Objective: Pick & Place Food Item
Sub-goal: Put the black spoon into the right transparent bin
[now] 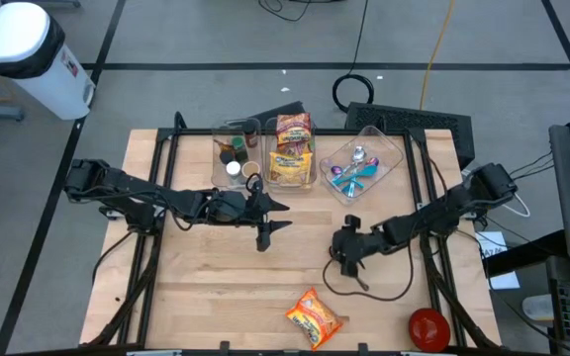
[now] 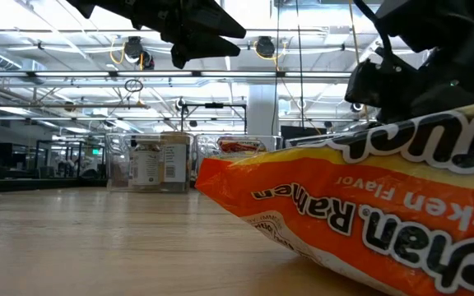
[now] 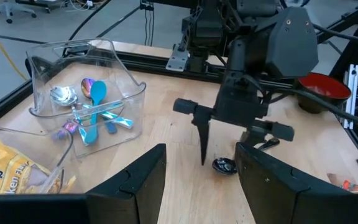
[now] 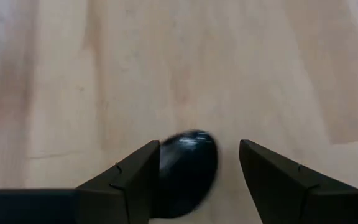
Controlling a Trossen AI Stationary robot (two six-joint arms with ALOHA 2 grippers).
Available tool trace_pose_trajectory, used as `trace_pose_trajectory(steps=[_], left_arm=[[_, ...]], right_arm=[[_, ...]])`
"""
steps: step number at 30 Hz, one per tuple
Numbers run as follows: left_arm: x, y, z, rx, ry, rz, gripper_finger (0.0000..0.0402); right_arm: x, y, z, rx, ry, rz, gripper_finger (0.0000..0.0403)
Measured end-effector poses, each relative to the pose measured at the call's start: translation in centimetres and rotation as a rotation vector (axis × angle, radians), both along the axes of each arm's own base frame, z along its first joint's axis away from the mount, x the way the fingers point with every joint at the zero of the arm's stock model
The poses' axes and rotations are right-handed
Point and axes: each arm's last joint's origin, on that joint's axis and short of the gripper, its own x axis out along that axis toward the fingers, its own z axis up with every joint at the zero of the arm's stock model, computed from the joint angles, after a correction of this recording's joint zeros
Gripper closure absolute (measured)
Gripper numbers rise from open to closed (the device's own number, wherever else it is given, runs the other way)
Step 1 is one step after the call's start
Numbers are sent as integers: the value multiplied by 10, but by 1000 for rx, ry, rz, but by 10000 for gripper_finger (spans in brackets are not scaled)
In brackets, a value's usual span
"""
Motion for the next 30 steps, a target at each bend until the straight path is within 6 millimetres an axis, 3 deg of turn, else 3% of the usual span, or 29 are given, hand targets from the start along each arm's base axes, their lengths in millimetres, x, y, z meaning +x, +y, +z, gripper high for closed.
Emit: trace_pose_trajectory(steps=[7, 22, 30], left_arm=[[0, 0, 0, 1, 4, 0, 201], [0, 0, 0, 3, 6, -1, 201], [0, 0, 0, 3, 5, -1, 201]], right_arm=[[0, 0, -1, 70, 24, 27, 221], [0, 0, 0, 81, 36, 55, 388], [3, 1, 6, 55, -26, 95, 401]])
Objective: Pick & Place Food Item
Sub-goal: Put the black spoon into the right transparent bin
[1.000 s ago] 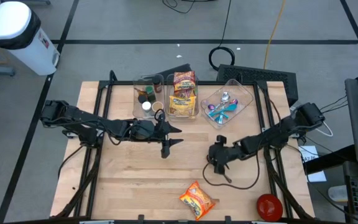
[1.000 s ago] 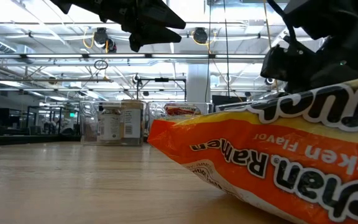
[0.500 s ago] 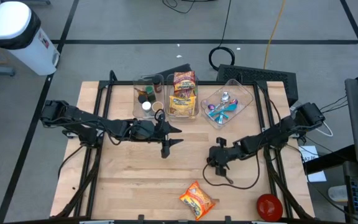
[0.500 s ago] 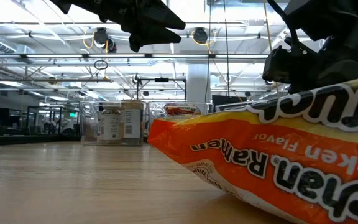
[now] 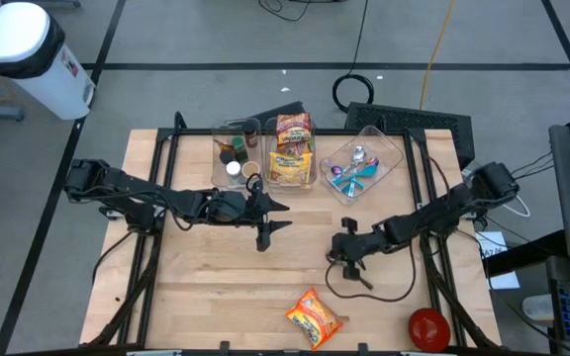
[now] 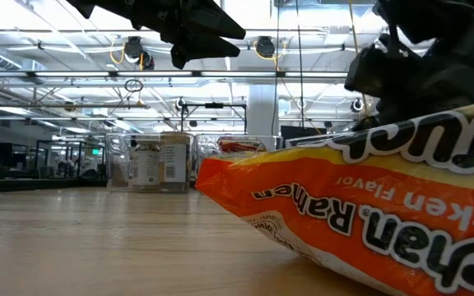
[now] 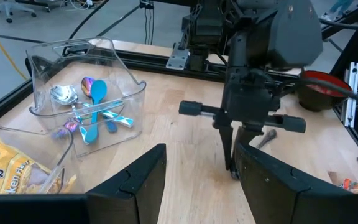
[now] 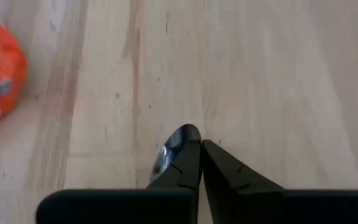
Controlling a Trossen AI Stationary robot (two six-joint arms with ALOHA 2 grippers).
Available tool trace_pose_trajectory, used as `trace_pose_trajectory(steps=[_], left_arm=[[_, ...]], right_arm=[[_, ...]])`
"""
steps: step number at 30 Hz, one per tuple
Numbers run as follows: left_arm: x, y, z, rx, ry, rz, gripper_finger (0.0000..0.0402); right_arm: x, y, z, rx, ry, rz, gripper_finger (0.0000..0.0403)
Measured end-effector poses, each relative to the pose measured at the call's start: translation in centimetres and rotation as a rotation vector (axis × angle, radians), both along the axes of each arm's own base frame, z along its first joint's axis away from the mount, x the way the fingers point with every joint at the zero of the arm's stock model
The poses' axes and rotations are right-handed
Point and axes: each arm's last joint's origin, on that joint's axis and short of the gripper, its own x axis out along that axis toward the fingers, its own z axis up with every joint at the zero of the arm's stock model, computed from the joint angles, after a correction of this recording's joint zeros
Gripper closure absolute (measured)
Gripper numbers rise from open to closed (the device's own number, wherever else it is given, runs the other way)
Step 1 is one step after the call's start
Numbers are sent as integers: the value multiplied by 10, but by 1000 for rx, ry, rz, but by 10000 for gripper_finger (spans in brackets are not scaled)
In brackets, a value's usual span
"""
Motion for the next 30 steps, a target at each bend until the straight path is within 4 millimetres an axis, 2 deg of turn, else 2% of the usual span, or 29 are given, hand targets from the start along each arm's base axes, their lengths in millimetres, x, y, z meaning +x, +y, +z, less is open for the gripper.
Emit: trace_pose_trajectory(steps=[3, 7, 11, 15, 19, 25, 28, 30], left_arm=[[0, 0, 0, 0, 0, 0, 201], [0, 0, 0, 0, 0, 0, 201], [0, 0, 0, 0, 0, 0, 201], [0, 0, 0, 0, 0, 0, 201], [0, 0, 0, 0, 0, 0, 201], [0, 0, 0, 0, 0, 0, 201], [0, 0, 0, 0, -1, 0, 201], [0, 0, 0, 0, -1, 0, 201]], right_arm=[[2, 0, 12, -23, -96, 17, 402], [1, -2, 39, -66, -253, 28, 403], [-5, -6, 71, -109, -425, 39, 403], [-17, -14, 101, -204, -564, -34, 403], [-32, -32, 126, -348, -658, -258, 403], [-49, -63, 151, -520, -715, -615, 403], [-53, -80, 157, -557, -732, -719, 403], [-56, -94, 152, -577, -751, -800, 403]])
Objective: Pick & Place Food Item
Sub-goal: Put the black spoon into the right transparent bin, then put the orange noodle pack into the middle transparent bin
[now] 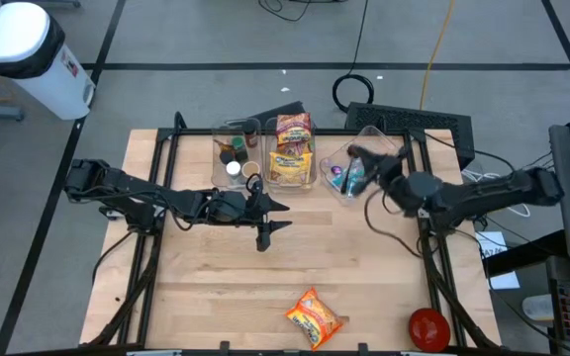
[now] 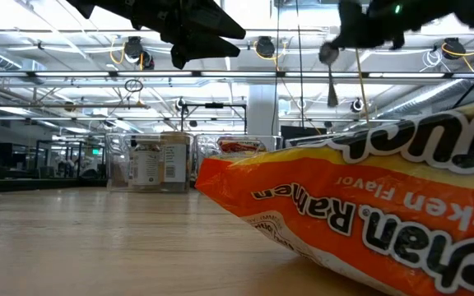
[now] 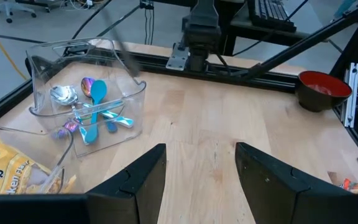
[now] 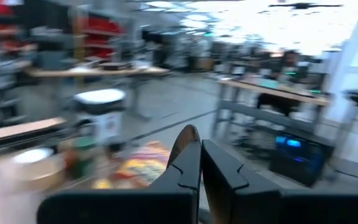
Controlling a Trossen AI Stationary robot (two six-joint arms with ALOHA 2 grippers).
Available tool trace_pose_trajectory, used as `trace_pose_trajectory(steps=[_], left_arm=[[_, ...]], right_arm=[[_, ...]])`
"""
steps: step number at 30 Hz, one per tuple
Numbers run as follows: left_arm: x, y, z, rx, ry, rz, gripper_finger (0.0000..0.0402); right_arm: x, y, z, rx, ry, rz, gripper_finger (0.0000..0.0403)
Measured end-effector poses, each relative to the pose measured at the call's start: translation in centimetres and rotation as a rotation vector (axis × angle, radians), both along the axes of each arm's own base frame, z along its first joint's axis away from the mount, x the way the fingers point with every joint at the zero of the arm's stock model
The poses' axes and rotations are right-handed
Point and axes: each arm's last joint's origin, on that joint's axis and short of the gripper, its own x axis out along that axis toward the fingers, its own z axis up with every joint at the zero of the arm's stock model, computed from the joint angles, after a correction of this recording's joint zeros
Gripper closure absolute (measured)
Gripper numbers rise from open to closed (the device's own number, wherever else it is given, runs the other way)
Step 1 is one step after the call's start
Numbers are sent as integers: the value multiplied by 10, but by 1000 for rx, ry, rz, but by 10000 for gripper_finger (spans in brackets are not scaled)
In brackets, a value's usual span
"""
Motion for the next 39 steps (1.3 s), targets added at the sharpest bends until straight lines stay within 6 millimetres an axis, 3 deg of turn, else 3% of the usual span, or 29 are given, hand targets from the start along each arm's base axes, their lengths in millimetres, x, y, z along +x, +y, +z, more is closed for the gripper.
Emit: trace_pose_trajectory(steps=[4, 7, 12, 17, 21, 30, 34, 39], left_arm=[[0, 0, 0, -1, 0, 0, 201], [0, 0, 0, -14, -1, 4, 201], [0, -1, 0, -20, -2, 4, 201], [0, 0, 0, -19, -2, 5, 201], [0, 0, 0, -19, -2, 5, 201], [0, -1, 0, -50, -9, 5, 201], [5, -9, -11, -100, 33, -52, 201], [21, -27, -44, -196, 97, -161, 201]], right_arm=[[-10, -31, -25, -27, -57, -153, 403], [-24, -48, -56, 7, -99, -244, 403], [-42, -53, -100, 111, -165, -207, 403], [-55, -49, -123, 172, -232, -193, 393], [-55, -49, -123, 177, -245, -167, 354], [-52, -47, -121, 161, -211, -60, 214], [-45, -45, -110, 138, -226, 103, 175], [-35, -38, -97, 134, -227, 201, 155]])
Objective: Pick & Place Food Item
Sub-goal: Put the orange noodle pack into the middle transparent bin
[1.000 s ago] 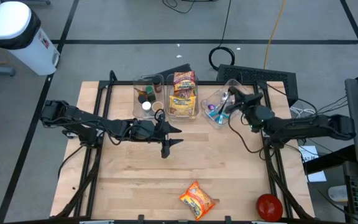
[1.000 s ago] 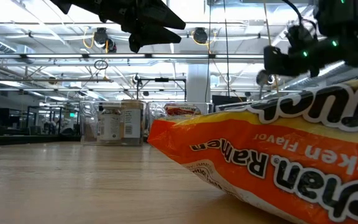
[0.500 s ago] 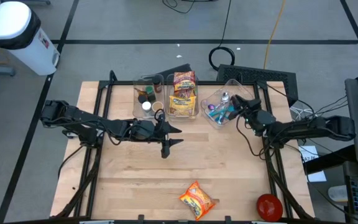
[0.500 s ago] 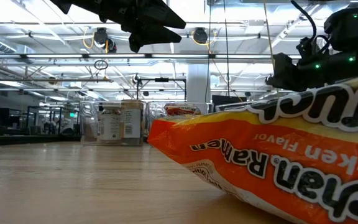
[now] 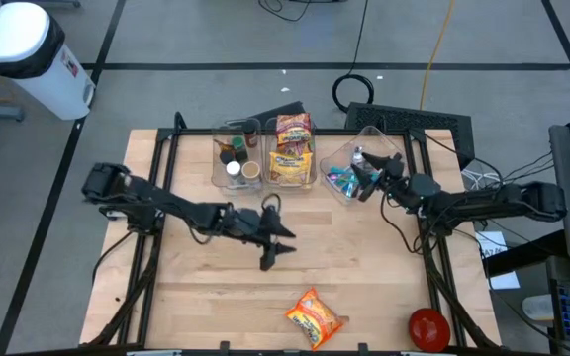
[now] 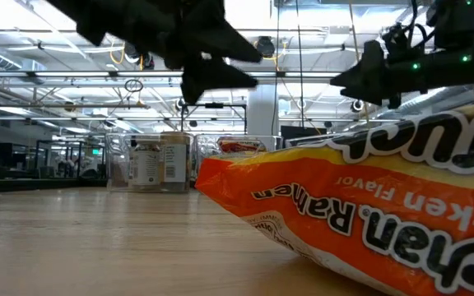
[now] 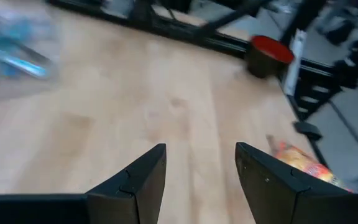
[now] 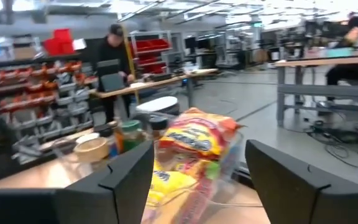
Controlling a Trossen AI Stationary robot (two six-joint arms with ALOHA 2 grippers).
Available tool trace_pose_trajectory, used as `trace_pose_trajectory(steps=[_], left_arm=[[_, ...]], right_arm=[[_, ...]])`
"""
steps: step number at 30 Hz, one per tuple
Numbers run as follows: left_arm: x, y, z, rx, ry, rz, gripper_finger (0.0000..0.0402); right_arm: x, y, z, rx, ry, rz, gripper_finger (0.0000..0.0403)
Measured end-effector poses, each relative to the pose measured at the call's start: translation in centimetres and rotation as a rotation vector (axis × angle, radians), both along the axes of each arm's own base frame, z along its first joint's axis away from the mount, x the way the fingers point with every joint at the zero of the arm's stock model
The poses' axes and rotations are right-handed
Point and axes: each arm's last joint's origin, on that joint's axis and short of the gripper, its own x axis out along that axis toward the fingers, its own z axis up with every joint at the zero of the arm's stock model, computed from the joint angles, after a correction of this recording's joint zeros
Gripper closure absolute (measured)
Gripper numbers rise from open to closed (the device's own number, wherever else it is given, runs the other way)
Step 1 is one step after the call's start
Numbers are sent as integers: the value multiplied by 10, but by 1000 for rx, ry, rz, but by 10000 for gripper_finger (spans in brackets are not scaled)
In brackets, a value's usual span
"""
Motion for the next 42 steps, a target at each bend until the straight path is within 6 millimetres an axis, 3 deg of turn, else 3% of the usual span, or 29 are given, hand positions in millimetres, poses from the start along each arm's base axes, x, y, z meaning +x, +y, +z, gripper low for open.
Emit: trace_pose_trajectory(steps=[10, 15, 19, 30, 42], left_arm=[[33, -35, -64, -245, 21, -254, 201], [54, -60, -70, -250, 72, -392, 201], [69, -72, -72, -230, 189, -447, 202], [76, -77, -81, -117, 296, -348, 202], [79, -67, -87, 7, 296, -198, 202]], right_arm=[[30, 29, 41, -47, 132, 180, 160], [44, 46, 61, -46, 189, 266, 160], [48, 59, 63, -60, 189, 288, 160], [52, 79, 54, -72, 240, 324, 161], [52, 80, 54, -73, 239, 331, 161]])
